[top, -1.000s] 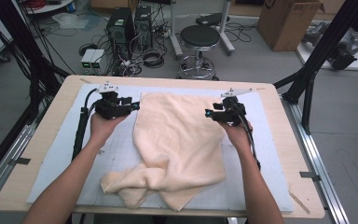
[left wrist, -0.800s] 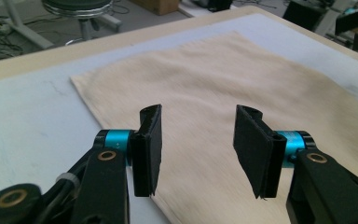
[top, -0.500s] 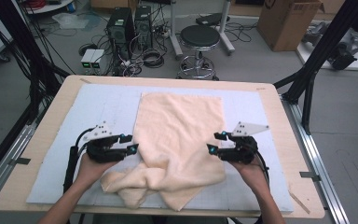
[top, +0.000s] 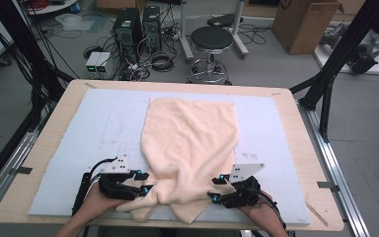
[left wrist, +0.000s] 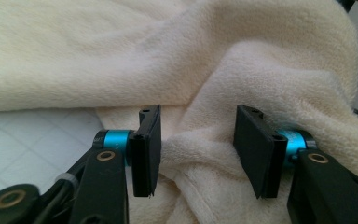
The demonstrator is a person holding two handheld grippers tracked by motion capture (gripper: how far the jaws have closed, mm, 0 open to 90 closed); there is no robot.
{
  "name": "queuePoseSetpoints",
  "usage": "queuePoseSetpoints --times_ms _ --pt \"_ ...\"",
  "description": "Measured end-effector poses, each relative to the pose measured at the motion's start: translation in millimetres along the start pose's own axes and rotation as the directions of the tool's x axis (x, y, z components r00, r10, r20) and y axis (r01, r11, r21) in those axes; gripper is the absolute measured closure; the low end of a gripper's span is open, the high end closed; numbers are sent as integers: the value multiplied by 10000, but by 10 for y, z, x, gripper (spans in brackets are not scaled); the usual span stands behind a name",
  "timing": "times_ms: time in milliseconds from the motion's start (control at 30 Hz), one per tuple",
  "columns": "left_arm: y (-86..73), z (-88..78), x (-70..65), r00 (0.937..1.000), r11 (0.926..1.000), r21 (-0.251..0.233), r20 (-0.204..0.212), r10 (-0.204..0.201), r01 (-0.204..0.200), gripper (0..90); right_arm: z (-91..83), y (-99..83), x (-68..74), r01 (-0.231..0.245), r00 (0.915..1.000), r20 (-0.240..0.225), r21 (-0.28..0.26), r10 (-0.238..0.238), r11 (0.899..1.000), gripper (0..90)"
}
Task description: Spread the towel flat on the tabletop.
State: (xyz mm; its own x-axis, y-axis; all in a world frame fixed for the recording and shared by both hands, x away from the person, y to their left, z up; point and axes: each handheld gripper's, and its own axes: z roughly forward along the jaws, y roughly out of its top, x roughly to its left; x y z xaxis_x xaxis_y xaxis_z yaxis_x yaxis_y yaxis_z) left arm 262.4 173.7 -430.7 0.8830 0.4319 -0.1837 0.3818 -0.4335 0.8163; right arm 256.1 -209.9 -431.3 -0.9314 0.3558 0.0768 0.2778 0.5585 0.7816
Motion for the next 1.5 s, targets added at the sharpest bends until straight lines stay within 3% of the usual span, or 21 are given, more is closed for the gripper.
queuePoseSetpoints --times_ms 33,200,267,300,367,433,567,700,767,833,933,1000,1133,1233,1333,1400,1433,1500 --pt "0 8 -4 10000 10000 10 60 -48 48 590 21 0 -8 288 9996 47 353 -290 9990 780" --pt "-1 21 -44 9987 9994 85 397 -328 325 624 -92 36 -60 264 9991 321 226 -271 9994 830" --pt "0 22 -64 9977 9992 70 534 -408 405 622 -311 73 -126 135 9964 836 -304 -109 9994 833" --pt "1 22 -68 9971 9990 83 621 -438 434 622 -311 73 -126 135 9964 836 -304 -109 9994 833" --pt "7 15 -86 9936 9979 56 932 -642 639 618 -476 73 -174 116 9935 1138 -479 -61 9988 832" --pt "26 -13 -104 9907 9982 -104 1231 -574 591 611 -515 67 -182 72 9927 1208 -417 -21 9991 831" --pt "66 -68 -36 9952 9988 -316 913 -356 386 602 -478 -23 -205 -229 9958 890 37 225 9997 792" --pt "80 -78 116 9988 9988 -397 405 -266 282 633 -400 -90 -197 -414 9979 482 -297 428 9987 687" --pt "67 -60 176 9990 9993 -226 316 -306 313 662 -375 -101 -196 -407 9985 337 -379 420 9985 683" --pt "44 -51 228 9995 9995 -79 -68 -295 294 683 -354 -108 -199 -389 9986 343 -277 399 9989 686" --pt "20 -68 291 9993 9993 -59 -103 -370 369 705 -307 -133 -207 -430 9986 302 -147 434 9990 690" --pt "17 -22 279 9996 9996 86 117 -266 265 705 -274 -151 -223 -545 9981 295 -108 548 9985 690" --pt "3 145 268 9998 9949 1005 188 21 -40 657 -224 -153 -239 -534 9981 306 10 533 9986 686" --pt "10 159 261 10000 9956 939 22 75 -77 658 -217 -150 -240 -569 9978 330 -18 570 9984 681" --pt "15 176 197 9982 9938 1028 -376 464 -424 670 -199 -152 -249 -522 9980 347 -34 523 9986 677" --pt "20 193 150 9949 9914 1128 -694 736 -655 751 -177 -145 -256 -560 9980 293 -81 562 9984 677" --pt "22 201 136 9941 9912 1130 -757 773 -684 751 -177 -145 -256 -560 9980 293 -81 562 9984 677" --pt "26 198 135 9941 9900 1194 -689 837 -751 815 -167 -136 -260 -509 9981 332 -143 514 9986 678"
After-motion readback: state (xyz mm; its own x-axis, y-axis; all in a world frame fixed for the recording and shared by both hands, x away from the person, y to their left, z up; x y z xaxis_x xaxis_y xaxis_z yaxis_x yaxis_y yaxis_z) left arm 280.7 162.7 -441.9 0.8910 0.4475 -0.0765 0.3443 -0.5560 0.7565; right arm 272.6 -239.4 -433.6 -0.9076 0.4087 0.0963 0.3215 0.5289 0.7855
